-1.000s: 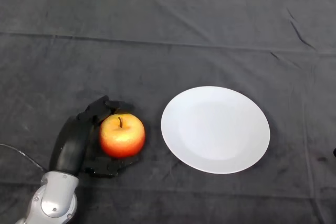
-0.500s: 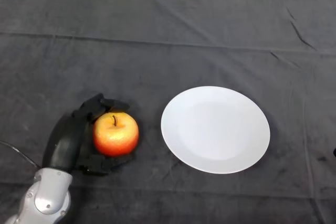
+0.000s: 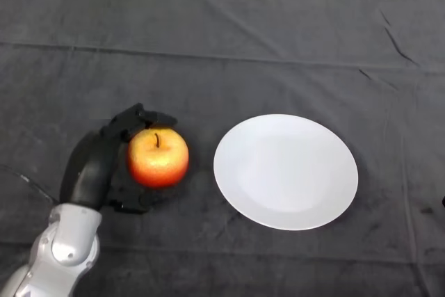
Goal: Move the apple to the plate
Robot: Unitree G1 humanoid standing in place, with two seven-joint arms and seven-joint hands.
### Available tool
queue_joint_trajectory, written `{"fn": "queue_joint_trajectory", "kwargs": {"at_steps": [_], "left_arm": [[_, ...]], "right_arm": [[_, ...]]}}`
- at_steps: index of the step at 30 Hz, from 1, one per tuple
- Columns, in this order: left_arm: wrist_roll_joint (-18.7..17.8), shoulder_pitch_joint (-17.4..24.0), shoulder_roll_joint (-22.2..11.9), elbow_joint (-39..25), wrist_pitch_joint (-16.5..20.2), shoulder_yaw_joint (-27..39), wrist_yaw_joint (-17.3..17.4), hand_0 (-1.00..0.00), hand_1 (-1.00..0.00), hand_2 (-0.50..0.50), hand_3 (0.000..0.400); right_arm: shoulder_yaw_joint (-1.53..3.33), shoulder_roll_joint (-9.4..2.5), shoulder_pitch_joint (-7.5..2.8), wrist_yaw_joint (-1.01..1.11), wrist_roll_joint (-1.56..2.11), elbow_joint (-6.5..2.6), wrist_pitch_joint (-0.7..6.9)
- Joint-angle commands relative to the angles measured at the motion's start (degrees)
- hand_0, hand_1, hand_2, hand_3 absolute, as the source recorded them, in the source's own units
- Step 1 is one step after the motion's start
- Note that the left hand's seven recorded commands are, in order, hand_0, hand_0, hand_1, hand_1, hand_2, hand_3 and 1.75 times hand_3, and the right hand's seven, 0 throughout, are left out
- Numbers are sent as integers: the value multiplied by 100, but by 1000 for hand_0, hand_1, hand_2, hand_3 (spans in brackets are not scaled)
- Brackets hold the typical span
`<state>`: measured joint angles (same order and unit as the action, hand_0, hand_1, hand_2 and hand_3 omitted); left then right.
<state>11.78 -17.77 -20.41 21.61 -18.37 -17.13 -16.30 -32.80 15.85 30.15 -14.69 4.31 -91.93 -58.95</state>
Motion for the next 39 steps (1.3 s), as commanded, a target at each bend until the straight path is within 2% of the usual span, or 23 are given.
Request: {"fn": "queue_joint_trajectory", "kwargs": {"at_steps": [1, 15, 25, 39], "left_arm": [[135, -322, 38, -344, 44, -149, -99, -1000, -1000, 0, 400], [151, -763, 237, -132, 12, -598, -135, -1000, -1000, 0, 400], [142, -976, 442, -150, 143, -1134, -301, -1000, -1000, 0, 400], [1, -1152, 503, 203, -110, -1904, -430, -1000, -1000, 0, 400]], "right_arm": [[-37, -419, -560, 13, 137, -428, 545], [-22, -419, -559, 15, 153, -430, 543], [-15, -419, -558, 16, 162, -434, 541], [-11, -418, -554, 17, 168, -443, 534]]}}
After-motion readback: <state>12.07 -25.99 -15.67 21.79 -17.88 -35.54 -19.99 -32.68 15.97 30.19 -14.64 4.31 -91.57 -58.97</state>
